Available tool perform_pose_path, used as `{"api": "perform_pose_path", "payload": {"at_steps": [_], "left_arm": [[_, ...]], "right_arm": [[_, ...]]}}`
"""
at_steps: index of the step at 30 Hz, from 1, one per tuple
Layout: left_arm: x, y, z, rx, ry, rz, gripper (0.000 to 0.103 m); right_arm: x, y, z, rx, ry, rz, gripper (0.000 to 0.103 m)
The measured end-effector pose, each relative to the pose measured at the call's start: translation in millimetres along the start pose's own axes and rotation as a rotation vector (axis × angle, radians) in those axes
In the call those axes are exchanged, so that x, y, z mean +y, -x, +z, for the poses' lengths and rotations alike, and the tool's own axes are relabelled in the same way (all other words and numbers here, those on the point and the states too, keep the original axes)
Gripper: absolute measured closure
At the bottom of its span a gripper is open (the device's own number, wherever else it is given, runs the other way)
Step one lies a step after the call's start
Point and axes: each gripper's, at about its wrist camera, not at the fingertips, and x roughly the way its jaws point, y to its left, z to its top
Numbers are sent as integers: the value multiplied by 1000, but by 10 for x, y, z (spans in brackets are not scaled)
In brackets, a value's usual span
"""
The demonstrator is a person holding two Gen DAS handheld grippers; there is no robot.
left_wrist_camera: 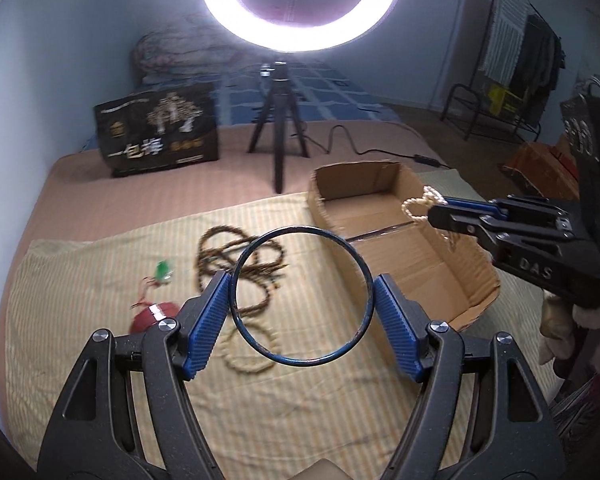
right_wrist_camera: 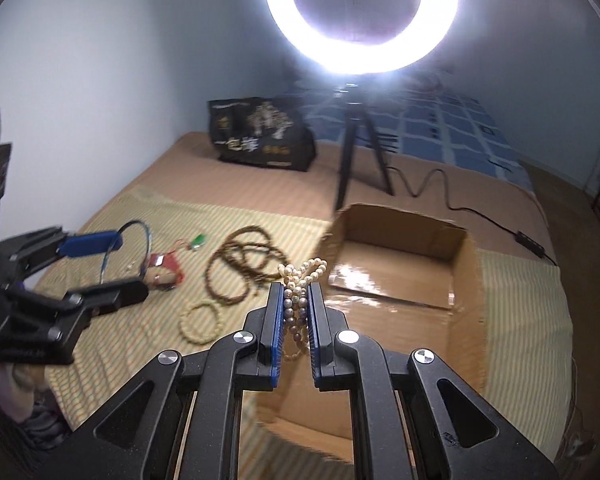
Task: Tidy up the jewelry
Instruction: 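Carry the blue bangle and pearl necklace in both grippers over the cardboard box, then open both grippers to drop the bangle and pearl necklace into the box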
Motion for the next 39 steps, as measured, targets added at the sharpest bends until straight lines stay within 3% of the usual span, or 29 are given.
{"api": "perform_pose_path", "payload": {"at_steps": [15,26,36,38,39], "left_arm": [[-632,-614,168,51,-44,-63,29],[-816,-1011,176,117,-27,-86,29],[-787,-1131,177,150,-10,-81,27],[-787,-1134,174,157,-8,-84,23],[-790,-1131,173,159,-10,-82,22]], "right_arm": [[-834,-156,3,50,-123,-86,94],[-1048,-433,-27,107,-158,-105,94],[-1123,-506,-61,131,-184,-101,93],[-1127,-513,-67,138,-190,-101,91],[-1131,-514,-67,139,-192,-106,81]]}}
